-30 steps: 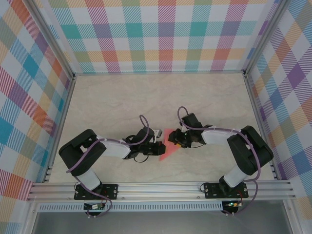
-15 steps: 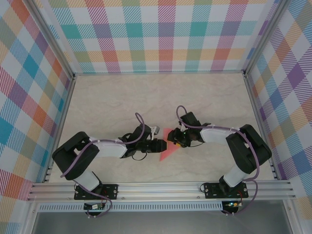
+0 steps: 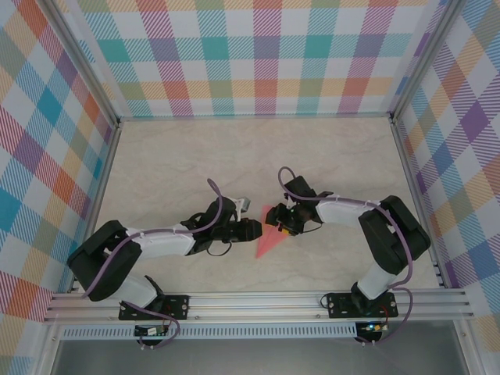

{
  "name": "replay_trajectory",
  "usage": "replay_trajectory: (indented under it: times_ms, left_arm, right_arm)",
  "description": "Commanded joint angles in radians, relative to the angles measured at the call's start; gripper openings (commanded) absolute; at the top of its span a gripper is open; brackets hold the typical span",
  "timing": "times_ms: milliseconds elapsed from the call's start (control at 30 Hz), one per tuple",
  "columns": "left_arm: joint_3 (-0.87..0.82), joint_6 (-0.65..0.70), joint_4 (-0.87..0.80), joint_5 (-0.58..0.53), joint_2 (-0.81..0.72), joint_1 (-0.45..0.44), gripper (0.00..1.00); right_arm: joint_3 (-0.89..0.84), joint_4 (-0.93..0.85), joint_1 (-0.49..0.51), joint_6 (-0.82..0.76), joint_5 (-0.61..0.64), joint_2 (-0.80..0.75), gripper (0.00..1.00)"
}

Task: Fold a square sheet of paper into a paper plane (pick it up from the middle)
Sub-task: Fourth fold the wing at the center of the table.

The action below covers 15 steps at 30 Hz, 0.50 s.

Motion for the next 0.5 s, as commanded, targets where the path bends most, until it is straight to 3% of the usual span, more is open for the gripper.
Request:
replay_trajectory:
  times_ms: [0, 467]
  left_arm:
    - [0.028, -0.016, 0.045, 0.056, 0.042, 0.007, 0.27]
    - [0.063, -0.013, 0.020, 0.052, 0.144, 0.006, 0.17]
  right_arm:
    - [-0.003, -0.109, 0.010, 0.013, 0.105, 0.072, 0.56]
    - [0.032, -0.189, 0.029, 0.037, 0.157, 0.129, 0.59]
